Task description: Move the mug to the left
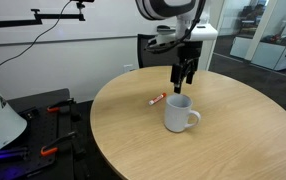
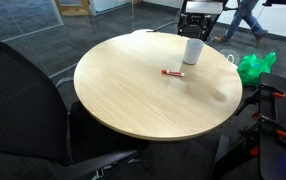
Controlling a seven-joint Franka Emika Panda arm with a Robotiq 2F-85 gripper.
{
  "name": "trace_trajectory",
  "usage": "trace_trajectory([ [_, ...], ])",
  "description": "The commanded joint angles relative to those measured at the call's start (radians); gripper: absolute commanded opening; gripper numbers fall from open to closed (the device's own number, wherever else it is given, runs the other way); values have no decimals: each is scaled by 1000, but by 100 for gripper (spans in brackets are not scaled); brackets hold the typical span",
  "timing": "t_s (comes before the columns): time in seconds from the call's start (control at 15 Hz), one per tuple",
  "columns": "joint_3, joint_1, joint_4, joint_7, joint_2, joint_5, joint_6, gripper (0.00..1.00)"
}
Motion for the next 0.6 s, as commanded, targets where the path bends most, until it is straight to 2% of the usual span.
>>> trace_trajectory([
  [0.0,-21,18,58,-12,68,24,25,100],
  [0.53,-29,14,129,-20,169,39,14,100],
])
